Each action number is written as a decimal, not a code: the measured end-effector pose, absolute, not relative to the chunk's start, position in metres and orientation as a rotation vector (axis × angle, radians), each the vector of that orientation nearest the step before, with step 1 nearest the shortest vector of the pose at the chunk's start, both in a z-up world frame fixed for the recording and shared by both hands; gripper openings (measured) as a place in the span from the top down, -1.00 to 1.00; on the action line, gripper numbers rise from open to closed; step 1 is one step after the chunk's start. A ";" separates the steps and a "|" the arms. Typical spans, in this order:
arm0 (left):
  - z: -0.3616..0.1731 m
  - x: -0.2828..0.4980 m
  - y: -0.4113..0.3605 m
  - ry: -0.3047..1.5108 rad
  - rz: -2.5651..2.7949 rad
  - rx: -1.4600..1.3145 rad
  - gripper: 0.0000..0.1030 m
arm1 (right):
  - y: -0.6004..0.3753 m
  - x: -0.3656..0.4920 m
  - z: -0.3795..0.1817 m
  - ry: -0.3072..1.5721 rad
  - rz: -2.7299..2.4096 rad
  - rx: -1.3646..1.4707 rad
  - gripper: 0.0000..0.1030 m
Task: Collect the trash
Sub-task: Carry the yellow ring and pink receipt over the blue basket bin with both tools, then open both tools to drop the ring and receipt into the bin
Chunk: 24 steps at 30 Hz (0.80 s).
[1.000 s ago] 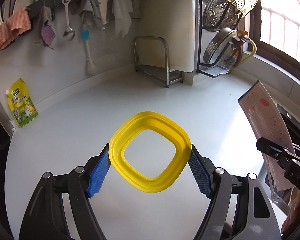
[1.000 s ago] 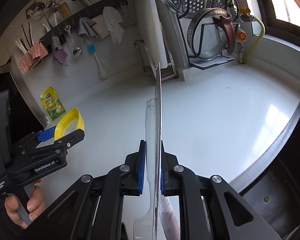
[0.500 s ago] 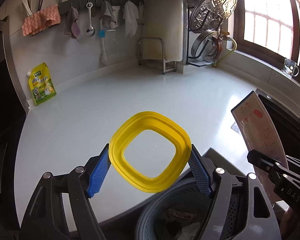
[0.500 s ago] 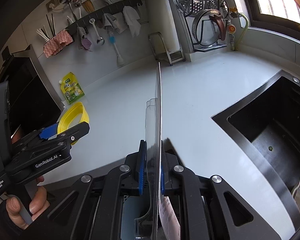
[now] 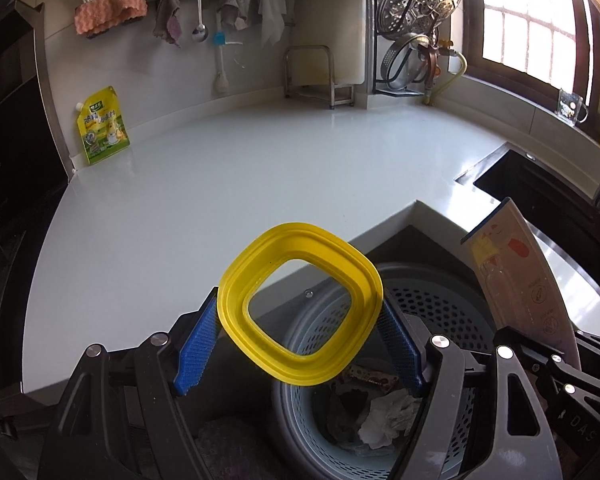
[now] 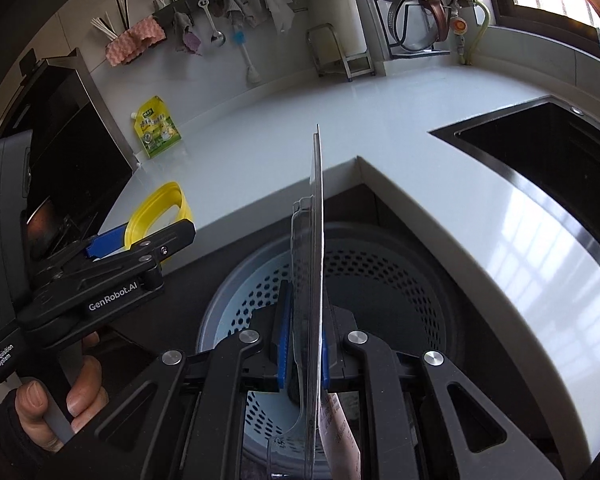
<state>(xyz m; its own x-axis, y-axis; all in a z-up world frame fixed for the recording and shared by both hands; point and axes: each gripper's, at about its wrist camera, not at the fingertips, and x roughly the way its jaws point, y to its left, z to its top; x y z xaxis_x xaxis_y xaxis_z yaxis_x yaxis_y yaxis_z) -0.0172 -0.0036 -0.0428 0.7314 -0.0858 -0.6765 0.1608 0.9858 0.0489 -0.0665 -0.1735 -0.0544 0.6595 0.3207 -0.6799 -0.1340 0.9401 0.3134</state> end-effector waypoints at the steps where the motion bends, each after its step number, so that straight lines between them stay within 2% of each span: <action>1: -0.046 -0.019 -0.004 0.744 -0.138 0.108 -0.42 | -0.172 -0.069 -0.059 0.826 0.261 0.250 0.78; 24: -0.096 -0.016 -0.017 0.898 -0.176 0.119 -0.45 | -0.171 -0.067 -0.096 0.937 0.260 0.303 0.77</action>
<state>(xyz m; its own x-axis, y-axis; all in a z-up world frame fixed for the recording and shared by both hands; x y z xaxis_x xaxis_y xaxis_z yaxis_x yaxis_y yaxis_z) -0.0158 -0.0172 -0.0956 0.6104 -0.1019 -0.7855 0.2017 0.9790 0.0298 -0.0671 -0.1708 -0.0961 0.5666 0.3476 -0.7471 -0.0870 0.9268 0.3653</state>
